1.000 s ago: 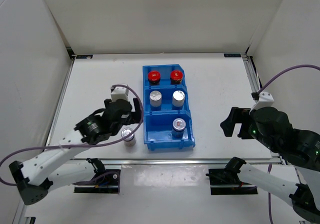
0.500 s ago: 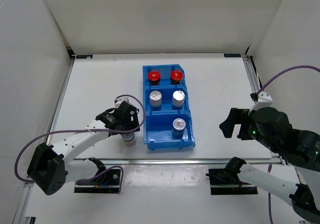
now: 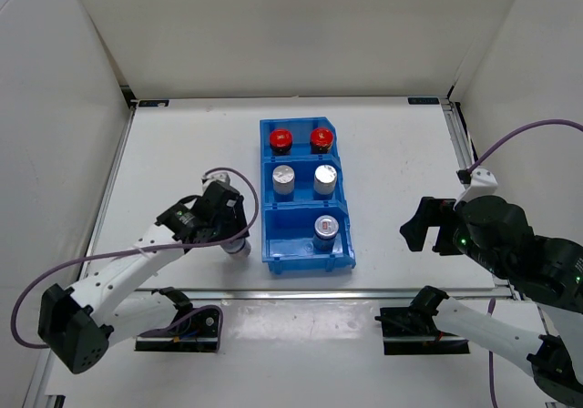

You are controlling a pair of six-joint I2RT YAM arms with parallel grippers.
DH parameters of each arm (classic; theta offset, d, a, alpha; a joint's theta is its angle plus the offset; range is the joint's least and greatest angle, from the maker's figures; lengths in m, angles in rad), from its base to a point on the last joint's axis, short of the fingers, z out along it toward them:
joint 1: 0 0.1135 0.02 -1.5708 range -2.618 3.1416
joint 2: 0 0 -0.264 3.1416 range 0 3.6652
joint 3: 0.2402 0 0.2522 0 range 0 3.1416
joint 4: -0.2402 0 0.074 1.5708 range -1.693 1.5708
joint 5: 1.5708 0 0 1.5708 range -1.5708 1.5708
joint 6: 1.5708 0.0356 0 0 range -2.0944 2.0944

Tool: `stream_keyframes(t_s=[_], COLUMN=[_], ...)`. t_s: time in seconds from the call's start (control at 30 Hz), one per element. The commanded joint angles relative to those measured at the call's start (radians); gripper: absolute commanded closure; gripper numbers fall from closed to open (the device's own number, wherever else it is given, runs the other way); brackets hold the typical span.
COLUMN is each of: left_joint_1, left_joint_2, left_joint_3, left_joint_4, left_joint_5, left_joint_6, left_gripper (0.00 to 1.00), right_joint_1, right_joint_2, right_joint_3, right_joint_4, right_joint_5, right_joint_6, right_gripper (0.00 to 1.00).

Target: Organize the condiment bottles

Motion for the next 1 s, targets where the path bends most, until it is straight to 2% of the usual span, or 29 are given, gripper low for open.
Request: stream_keyframes(t_s=[0.0,0.07,0.17,0.27,0.4,0.53,0.77,0.97], left_joint_1=[-0.015,-0.015,-0.05,-0.119,-0.28,-0.335,-0.348,-0.348], left_joint_2=[-0.066,-0.066,-0.028,0.041,0.157,0.283,0.394,0.478], left_joint_3=[0.197,0.308,0.393,0.471,0.537,0.512,0.404,0.309], left_joint_4=[-0.054,-0.088,-0.109,-0.098,-0.065,0.003,0.135,0.247], left_joint_5=[-0.036,-0.057,-0.057,-0.048,-0.126,-0.136,-0.186,-0.186], left_joint_6=[0.021,0.037,0.058,0.049,0.049,0.049,0.084,0.104], left_gripper=[0.73,0.77,0.8,0.85,0.86,0.86,0.86,0.76], right_joint_1=[-0.001,-0.001,-0.001,-0.001,-0.001,-0.001,-0.001,-0.001], right_joint_2=[0.0,0.0,0.0,0.0,0.0,0.0,-0.009,-0.028], right_joint_3=[0.001,0.001,0.001,0.001,0.001,0.01,0.0,-0.022], right_joint_4=[-0.004,-0.004,-0.004,-0.013,-0.013,-0.013,-0.032,-0.032], right_joint_5=[0.003,0.003,0.003,0.003,0.003,0.003,0.003,-0.006], right_joint_6=[0.018,0.018,0.018,0.018,0.018,0.027,0.036,0.046], right_gripper=[0.0,0.0,0.0,0.0,0.0,0.0,0.0,0.0])
